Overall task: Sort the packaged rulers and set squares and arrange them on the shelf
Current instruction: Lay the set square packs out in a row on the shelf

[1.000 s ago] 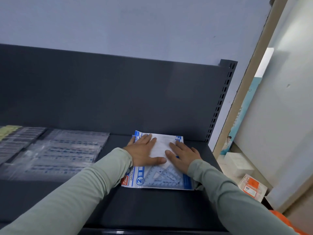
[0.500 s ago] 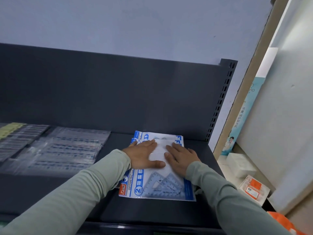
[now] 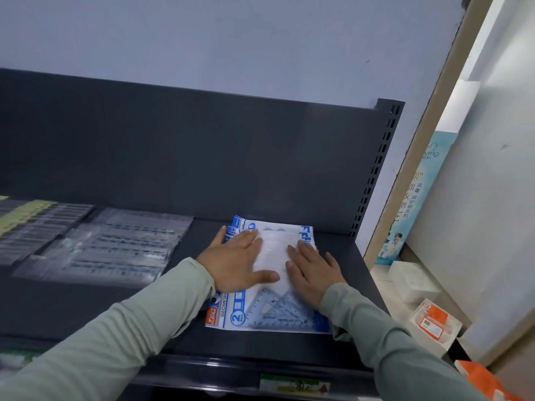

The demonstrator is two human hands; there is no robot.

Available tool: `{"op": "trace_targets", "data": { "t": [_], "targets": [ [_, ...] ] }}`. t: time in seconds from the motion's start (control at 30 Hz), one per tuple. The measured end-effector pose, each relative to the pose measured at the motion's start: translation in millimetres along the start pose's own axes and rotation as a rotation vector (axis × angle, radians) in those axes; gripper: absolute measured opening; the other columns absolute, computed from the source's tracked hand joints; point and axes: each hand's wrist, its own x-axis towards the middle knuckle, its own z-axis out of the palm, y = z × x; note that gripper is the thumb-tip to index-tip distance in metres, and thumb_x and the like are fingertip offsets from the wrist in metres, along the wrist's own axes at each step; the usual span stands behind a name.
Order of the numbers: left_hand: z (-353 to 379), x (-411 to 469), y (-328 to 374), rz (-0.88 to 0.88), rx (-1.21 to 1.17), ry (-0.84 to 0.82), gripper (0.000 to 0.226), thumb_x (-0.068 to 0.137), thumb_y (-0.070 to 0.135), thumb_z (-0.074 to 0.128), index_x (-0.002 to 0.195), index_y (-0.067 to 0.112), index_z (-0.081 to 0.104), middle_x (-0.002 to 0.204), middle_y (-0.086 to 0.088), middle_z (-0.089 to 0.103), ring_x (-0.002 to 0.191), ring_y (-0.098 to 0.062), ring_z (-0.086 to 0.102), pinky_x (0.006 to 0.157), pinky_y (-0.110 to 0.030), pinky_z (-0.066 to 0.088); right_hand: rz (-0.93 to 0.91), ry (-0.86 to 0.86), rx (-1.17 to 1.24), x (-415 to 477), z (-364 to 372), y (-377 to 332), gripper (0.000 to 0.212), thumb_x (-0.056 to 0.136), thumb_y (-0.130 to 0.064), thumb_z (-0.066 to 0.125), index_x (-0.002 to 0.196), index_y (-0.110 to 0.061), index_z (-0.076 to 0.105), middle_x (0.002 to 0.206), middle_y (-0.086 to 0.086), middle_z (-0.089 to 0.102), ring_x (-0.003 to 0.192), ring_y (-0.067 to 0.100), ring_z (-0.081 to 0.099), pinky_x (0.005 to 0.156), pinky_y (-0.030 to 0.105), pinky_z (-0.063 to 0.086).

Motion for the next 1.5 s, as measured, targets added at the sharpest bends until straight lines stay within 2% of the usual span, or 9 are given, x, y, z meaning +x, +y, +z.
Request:
{"op": "trace_targets", "data": {
  "t": [0.13,0.23,0.33,0.47,0.57,0.67,0.9,1.37,1.5],
  "targets": [
    [17,-16,5,-0.004,-0.007,-0.108,0.111,0.073,0.089,0.026,0.154,0.020,-0.007,0.161,0.003,-0.013,0.147,-0.008,-0.011,0.118,-0.047,-0.010,-0.002,-0.039,-0.018,-8,3,-3,0.057,0.100,-0.046,0.014,0.153,-0.027,0.004,0.161,-0.005,-0.004,0.147,0.010,-0.005,0.119,0.042,-0.005],
    [22,-22,2,-0.006,-0.034,-0.073,0.125,0.056,0.098,0.021,0.153,0.024,-0.010,0.160,0.005,-0.018,0.146,-0.006,-0.016,0.116,-0.048,-0.016,0.002,-0.037,-0.040,-17,5,-4,0.058,0.100,-0.047,0.014,0.152,-0.027,0.000,0.160,-0.004,-0.009,0.147,0.011,-0.008,0.119,0.044,-0.004],
    [24,-30,5,0.019,-0.037,-0.058,0.110,0.072,0.087,0.031,0.152,0.025,-0.010,0.159,0.006,-0.020,0.145,-0.006,-0.018,0.115,-0.049,-0.017,0.001,-0.059,-0.035,-27,8,-4,0.059,0.099,-0.049,0.014,0.152,-0.029,-0.002,0.160,-0.004,-0.013,0.147,0.012,-0.011,0.119,0.044,-0.005],
    [26,-41,9,0.022,-0.031,-0.066,0.111,0.067,0.089,0.023,0.152,0.028,-0.011,0.158,0.006,-0.021,0.144,-0.006,-0.020,0.114,-0.049,-0.020,-0.014,-0.069,-0.040,-38,13,-6,0.059,0.099,-0.051,0.013,0.152,-0.030,-0.005,0.159,-0.004,-0.017,0.146,0.012,-0.015,0.119,0.044,-0.006],
    [27,-49,11,0.021,-0.047,-0.046,0.096,0.082,0.078,0.032,0.152,0.029,-0.010,0.158,0.007,-0.021,0.144,-0.005,-0.020,0.114,-0.049,-0.020,-0.018,-0.053,-0.036,-46,13,-6,0.059,0.099,-0.050,0.014,0.152,-0.029,-0.004,0.159,-0.003,-0.017,0.146,0.012,-0.015,0.118,0.042,-0.007],
    [27,-58,16,0.012,-0.052,0.027,0.099,0.073,0.083,0.020,0.153,0.030,-0.006,0.159,0.008,-0.018,0.145,-0.004,-0.017,0.115,-0.045,-0.019,-0.029,-0.023,-0.035,-52,13,-6,0.059,0.100,-0.049,0.014,0.152,-0.028,-0.005,0.158,-0.003,-0.018,0.145,0.012,-0.017,0.118,0.041,-0.007],
    [32,-73,25,0.009,-0.085,0.029,0.074,0.095,0.060,0.032,0.153,0.030,-0.001,0.160,0.006,-0.014,0.146,-0.007,-0.013,0.116,-0.044,-0.016,-0.065,-0.055,-0.053,-61,15,-9,0.061,0.100,-0.049,0.015,0.152,-0.026,-0.006,0.159,-0.002,-0.016,0.146,0.012,-0.013,0.119,0.040,-0.003],
    [38,-80,18,0.070,-0.147,-0.028,0.067,0.097,0.055,0.035,0.153,0.033,0.004,0.161,0.007,-0.010,0.146,-0.007,-0.013,0.119,-0.044,-0.010,-0.092,-0.109,-0.028,-86,12,-11,0.063,0.099,-0.049,0.026,0.153,-0.027,0.000,0.160,0.001,-0.011,0.147,0.015,-0.008,0.120,0.034,0.005],
    [31,-77,14,0.053,-0.206,0.027,0.067,0.097,0.054,0.038,0.153,0.030,0.009,0.161,0.005,-0.009,0.147,-0.010,-0.011,0.118,-0.042,-0.008,-0.048,-0.010,0.115,-82,4,-7,0.067,0.097,-0.050,0.035,0.153,-0.023,0.010,0.160,-0.001,-0.002,0.148,0.015,0.002,0.120,0.031,0.009]
  ]
}}
